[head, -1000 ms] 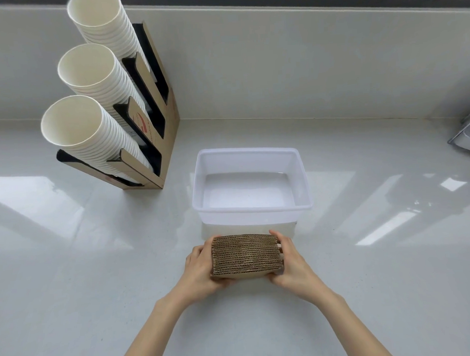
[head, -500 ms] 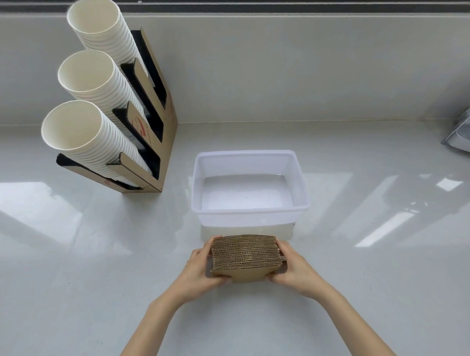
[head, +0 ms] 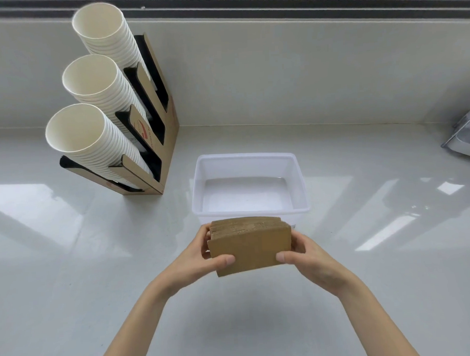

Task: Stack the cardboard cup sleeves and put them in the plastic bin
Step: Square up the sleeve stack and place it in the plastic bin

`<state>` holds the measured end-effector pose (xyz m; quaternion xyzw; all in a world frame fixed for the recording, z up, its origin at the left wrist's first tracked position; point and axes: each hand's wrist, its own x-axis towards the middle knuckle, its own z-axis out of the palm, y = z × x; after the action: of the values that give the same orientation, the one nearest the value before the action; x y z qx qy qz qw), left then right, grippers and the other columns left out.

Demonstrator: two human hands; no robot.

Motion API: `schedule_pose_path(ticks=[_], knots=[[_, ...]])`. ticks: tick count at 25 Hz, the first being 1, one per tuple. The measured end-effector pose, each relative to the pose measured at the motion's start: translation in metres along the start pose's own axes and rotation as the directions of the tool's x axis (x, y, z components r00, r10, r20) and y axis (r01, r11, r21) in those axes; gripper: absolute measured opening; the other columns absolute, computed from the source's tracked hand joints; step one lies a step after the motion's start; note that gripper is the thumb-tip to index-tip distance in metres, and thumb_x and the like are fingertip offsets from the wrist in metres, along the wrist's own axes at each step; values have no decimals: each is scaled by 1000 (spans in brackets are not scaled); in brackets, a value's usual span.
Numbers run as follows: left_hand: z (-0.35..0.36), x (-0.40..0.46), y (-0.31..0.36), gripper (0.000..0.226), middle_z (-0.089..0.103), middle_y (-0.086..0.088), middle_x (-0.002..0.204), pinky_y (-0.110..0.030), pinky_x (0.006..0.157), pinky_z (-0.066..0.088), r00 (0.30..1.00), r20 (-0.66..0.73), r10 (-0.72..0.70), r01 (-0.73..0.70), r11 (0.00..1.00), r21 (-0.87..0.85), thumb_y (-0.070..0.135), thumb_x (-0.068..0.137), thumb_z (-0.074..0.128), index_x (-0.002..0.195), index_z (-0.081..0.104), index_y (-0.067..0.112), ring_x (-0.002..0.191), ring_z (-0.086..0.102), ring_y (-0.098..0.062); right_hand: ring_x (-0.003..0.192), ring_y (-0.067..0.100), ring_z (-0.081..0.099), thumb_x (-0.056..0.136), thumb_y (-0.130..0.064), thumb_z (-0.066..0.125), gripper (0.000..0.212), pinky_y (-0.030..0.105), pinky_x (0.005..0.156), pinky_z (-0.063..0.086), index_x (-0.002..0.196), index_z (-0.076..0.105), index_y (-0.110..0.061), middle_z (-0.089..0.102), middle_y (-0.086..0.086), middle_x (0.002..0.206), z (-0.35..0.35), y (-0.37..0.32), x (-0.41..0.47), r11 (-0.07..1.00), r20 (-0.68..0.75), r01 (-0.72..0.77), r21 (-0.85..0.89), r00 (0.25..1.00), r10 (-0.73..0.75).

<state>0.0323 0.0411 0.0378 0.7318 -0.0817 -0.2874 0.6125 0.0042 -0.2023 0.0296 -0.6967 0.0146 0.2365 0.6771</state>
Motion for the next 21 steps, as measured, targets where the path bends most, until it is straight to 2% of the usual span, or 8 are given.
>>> schedule_pose_path(ticks=[3,5,8,11,15,18,20,21], knots=[[-2,5,17,64,58,6,115,-11,76,49,999,-35,23,-25,999,-47,48,52,67,110,42,41,100,59,0,115,23,56,61,-37,64,65,38,101,42,122,51,-18,59,11,125,-3,-17,7,999,-52,39,5,998,-39],[-4,12,28,63,59,9,113,-12,77,49,998,-54,42,-45,997,-67,49,52,66,110,43,39,98,59,3,104,17,58,59,-41,61,66,32,89,43,120,51,-19,61,5,119,-5,-30,12,999,-81,44,-16,996,-45],[-10,23,36,68,58,5,120,-25,94,46,997,-73,39,-45,996,-82,52,55,66,117,46,32,107,58,-4,93,4,59,59,-44,59,68,24,78,40,120,50,-18,60,-1,116,-9,-45,20,999,-83,40,-36,996,-43],[-17,35,43,70,58,1,123,-37,105,40,995,-98,15,-23,997,-77,55,56,65,117,48,26,114,55,-13,97,6,59,67,-38,57,59,21,78,41,121,49,-17,61,-3,117,-13,-56,27,999,-90,23,-45,996,-27],[-26,54,57,79,62,0,119,-28,95,46,990,-142,-21,14,999,-52,59,52,65,117,51,17,108,60,-13,86,9,58,80,-30,55,35,20,76,43,110,54,-12,59,-4,97,-19,-71,39,1000,-116,-21,-24,993,18],[-31,68,66,60,65,2,113,-25,91,45,991,-126,-37,30,998,-55,56,62,65,109,56,20,104,61,-11,87,12,58,89,-20,50,8,22,79,44,92,57,-17,57,-4,89,-23,-79,50,999,-144,-47,27,988,50],[-36,81,70,36,64,2,107,-25,93,43,991,-117,-60,53,997,-57,49,74,61,98,58,22,104,60,-13,88,13,56,90,-19,50,11,24,80,44,81,57,-20,57,-5,87,-24,-84,58,996,-149,-66,53,986,74],[-38,88,71,33,63,1,106,-25,94,42,991,-113,-75,70,996,-48,47,77,59,97,58,21,104,59,-14,86,13,55,90,-19,50,17,24,80,43,74,55,-21,56,-5,84,-25,-85,62,994,-150,-81,70,984,91]])
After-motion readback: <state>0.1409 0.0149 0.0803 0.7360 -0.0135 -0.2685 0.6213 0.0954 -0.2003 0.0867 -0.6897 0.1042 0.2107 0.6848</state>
